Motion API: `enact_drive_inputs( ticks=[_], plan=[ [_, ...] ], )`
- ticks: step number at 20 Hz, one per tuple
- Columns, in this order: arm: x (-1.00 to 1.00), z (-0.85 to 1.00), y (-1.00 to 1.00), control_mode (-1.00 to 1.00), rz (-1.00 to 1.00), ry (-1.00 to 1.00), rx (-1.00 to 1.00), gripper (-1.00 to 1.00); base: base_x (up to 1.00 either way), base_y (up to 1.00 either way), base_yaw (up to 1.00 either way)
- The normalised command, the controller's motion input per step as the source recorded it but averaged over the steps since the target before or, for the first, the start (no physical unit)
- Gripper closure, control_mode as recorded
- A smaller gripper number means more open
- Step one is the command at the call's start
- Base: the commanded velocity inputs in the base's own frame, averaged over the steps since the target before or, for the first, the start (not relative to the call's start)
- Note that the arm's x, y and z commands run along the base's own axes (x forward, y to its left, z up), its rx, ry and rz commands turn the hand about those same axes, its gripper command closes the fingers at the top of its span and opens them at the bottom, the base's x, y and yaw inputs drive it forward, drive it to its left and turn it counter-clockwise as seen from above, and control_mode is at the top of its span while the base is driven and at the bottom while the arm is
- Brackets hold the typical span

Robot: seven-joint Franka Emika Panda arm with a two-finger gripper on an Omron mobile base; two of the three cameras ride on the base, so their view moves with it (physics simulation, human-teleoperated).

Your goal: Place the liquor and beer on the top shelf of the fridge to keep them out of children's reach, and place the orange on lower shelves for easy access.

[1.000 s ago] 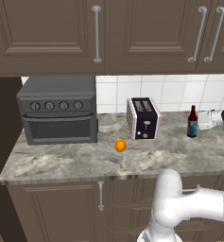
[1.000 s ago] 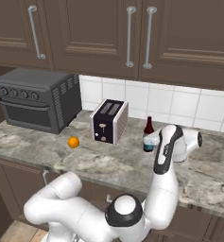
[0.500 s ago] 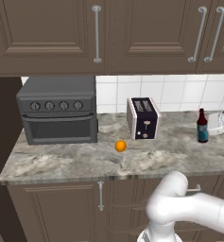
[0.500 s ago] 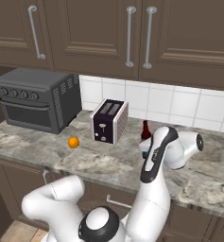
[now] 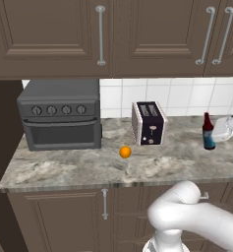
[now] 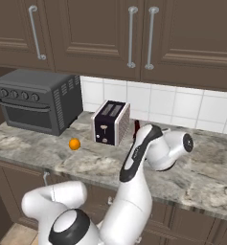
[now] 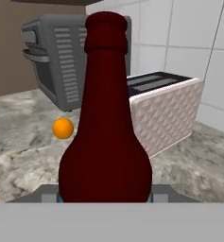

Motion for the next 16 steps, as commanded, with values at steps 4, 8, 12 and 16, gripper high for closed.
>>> enact_drive_inputs(
  ticks=[4, 8, 12, 16],
  plan=[
    [-0.08, 0.28, 0.13, -1.00, -0.07, 0.00, 0.00, 1.00, 0.00, 0.00, 0.00],
    [-0.05, 0.26, 0.13, -1.00, -0.09, 0.00, 0.00, 1.00, 0.00, 0.00, 0.00],
    [-0.03, 0.25, 0.27, -1.00, -0.12, 0.00, 0.00, 1.00, 0.00, 0.00, 0.00],
    [0.00, 0.33, 0.13, -1.00, -0.13, 0.00, 0.00, 1.00, 0.00, 0.00, 0.00]
  ],
)
